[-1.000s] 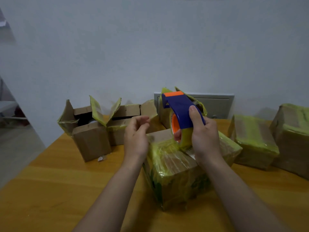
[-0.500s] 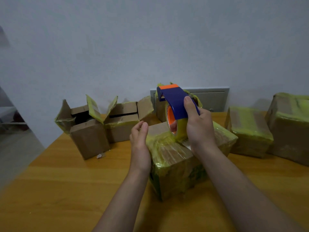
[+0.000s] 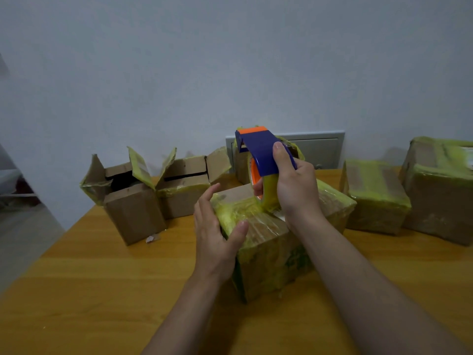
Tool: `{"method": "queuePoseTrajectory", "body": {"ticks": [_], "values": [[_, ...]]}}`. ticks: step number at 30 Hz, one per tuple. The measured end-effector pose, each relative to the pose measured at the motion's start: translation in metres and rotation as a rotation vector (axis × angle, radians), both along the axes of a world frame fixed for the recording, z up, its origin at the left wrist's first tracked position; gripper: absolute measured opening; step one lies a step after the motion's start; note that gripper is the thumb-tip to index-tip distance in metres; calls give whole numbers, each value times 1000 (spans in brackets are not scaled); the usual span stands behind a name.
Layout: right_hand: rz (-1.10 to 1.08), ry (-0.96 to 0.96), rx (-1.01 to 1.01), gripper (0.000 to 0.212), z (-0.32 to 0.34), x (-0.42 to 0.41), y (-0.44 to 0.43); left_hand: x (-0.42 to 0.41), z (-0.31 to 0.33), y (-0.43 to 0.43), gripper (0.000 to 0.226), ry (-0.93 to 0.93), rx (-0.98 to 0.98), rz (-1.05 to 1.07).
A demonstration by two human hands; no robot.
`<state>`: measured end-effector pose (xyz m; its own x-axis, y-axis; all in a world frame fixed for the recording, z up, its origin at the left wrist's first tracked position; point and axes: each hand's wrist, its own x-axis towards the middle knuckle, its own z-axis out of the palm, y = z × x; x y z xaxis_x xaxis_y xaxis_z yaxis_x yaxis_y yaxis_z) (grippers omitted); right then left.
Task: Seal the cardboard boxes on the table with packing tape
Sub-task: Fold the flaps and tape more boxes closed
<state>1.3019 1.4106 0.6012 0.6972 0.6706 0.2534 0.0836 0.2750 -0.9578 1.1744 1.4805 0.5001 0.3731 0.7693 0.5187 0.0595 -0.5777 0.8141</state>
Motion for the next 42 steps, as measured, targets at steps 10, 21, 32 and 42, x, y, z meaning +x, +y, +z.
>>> {"method": "queuePoseTrajectory", "body": {"ticks": [10, 21, 32, 42], "values": [[23, 19, 11, 44, -1, 5, -3, -42, 15, -33, 31, 81, 457, -38], [32, 29, 23, 43, -1, 6, -8, -33, 6, -37, 16, -94, 250, -143], [29, 47, 25, 41, -1, 5, -6, -45, 15, -26, 27, 36, 391, -133], [24, 50, 43, 38, -1, 4, -7, -42, 12, -27, 36, 87, 350, -128]]}}
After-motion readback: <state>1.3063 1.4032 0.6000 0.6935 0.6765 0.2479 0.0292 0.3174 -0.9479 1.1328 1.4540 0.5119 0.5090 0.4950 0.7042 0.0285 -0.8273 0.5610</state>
